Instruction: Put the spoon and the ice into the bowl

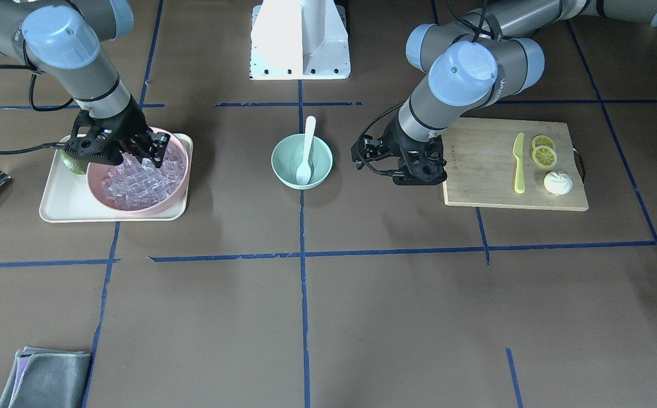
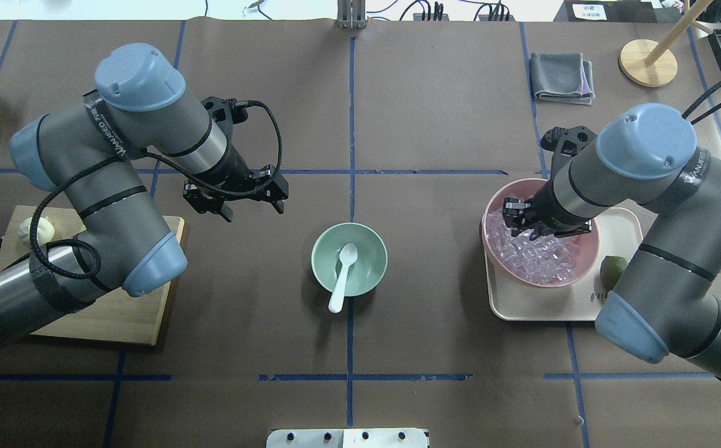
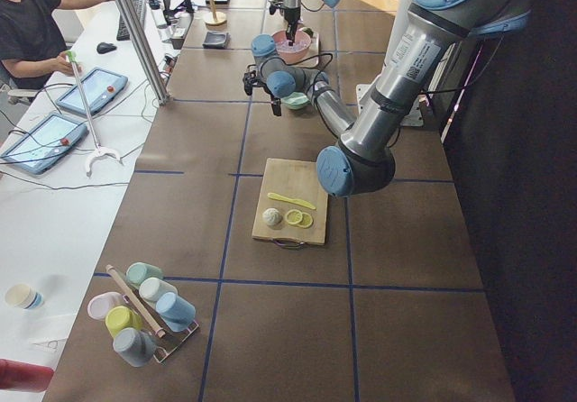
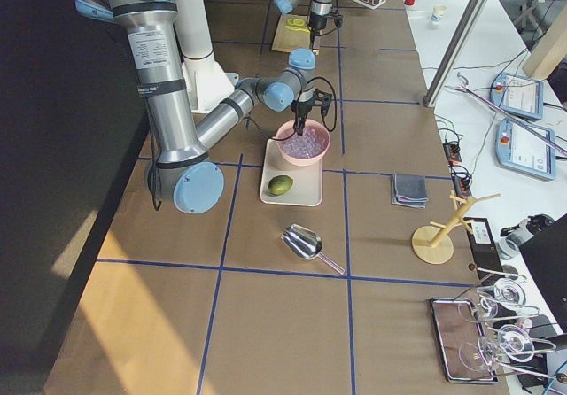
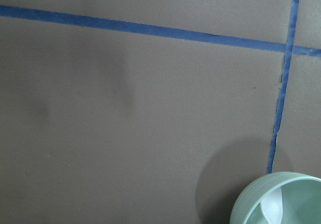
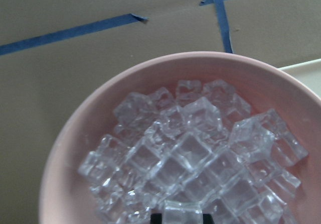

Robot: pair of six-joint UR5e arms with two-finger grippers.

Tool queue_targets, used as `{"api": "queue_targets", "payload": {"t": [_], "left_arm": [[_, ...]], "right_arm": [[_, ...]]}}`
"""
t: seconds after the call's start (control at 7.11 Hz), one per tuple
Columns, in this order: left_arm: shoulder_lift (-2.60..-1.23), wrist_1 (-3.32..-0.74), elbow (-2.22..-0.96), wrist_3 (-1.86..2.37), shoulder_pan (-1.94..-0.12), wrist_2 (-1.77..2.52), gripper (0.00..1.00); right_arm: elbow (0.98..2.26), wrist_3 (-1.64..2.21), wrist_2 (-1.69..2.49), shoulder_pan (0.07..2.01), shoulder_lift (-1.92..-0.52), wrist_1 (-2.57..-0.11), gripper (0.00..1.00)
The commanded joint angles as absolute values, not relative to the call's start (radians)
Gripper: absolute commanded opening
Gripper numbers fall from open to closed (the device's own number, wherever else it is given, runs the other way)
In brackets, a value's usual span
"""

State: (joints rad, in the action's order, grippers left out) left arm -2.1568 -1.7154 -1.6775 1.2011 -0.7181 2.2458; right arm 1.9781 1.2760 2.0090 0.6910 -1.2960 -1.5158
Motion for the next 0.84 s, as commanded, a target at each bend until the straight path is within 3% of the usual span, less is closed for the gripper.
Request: {"api": "queue_targets", "payload": {"t": [0.0, 0.42, 0.7], "left_arm": [[-2.157, -1.717, -1.678, 1.200, -0.718, 2.246, 0.97], [-2.126, -1.717, -1.725, 1.195, -0.721, 2.246, 0.99], [-2.115, -1.717, -1.744, 1.198, -0.721, 2.246, 0.99]], "right_arm": [[1.974, 1.374, 1.981, 0.593, -1.168, -1.517, 0.00], [1.805, 1.532, 1.881, 0.488, -0.947, -1.511, 0.00], [1.725, 1.558, 1.845, 0.466, -0.914, -1.429, 0.03]]}}
